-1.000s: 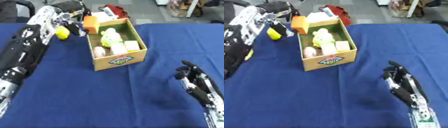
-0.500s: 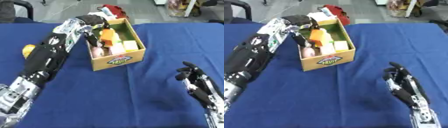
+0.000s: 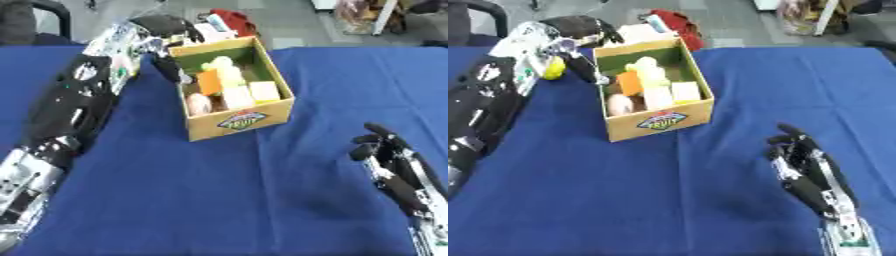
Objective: Pick up objects on the table and place them in the box.
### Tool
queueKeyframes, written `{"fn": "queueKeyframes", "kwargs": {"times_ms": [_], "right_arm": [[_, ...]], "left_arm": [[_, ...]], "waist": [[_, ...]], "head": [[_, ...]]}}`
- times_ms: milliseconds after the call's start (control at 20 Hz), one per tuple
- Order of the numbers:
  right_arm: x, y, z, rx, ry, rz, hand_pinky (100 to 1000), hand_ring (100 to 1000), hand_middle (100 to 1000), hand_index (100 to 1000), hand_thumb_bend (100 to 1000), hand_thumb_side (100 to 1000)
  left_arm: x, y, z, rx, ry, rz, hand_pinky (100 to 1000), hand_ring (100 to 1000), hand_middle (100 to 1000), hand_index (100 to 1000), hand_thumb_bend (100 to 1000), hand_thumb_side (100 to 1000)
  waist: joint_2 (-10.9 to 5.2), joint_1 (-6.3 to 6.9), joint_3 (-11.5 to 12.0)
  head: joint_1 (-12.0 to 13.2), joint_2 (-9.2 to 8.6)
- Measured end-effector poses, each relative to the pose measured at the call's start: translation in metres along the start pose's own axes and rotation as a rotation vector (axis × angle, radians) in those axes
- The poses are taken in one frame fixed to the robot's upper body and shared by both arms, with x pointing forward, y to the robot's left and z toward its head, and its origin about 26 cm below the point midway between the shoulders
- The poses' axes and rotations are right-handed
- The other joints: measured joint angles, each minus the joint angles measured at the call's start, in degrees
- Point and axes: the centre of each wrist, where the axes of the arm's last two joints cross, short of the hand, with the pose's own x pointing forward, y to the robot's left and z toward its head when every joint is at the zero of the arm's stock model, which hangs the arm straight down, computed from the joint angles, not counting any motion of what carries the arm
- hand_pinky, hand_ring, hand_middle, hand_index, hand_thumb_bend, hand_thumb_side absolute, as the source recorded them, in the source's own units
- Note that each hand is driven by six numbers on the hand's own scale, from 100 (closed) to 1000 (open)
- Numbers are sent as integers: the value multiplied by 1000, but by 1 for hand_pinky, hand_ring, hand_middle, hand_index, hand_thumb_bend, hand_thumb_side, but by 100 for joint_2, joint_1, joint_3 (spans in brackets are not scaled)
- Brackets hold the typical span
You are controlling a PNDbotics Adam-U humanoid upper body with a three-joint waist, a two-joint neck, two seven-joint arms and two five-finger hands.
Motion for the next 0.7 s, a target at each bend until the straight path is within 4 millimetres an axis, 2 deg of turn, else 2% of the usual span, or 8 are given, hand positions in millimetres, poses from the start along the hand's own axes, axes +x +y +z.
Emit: {"fn": "queueKeyframes", "kwargs": {"times_ms": [50, 250, 450, 700], "right_arm": [[0, 0, 0, -2, 0, 0, 656, 626, 671, 902, 100, 380], [0, -1, 0, -4, 0, 1, 656, 626, 671, 902, 100, 380], [0, -1, 0, -5, 0, 1, 656, 626, 670, 902, 100, 380], [0, -1, 0, -6, 1, 2, 656, 626, 670, 902, 100, 380]], "left_arm": [[-7, 2, 5, 5, 17, 5, 777, 714, 775, 895, 401, 218], [-34, -6, 23, -44, 95, 38, 787, 740, 799, 907, 443, 252], [-59, -23, 37, -184, 171, 57, 788, 748, 808, 907, 501, 227], [-82, -46, 49, -302, 275, 77, 782, 745, 805, 901, 499, 226]], "waist": [[0, 0, 13], [0, 0, 59], [0, 0, 79], [0, 0, 100]], "head": [[-4, 0], [-31, -1], [-54, -1], [-64, -6]]}}
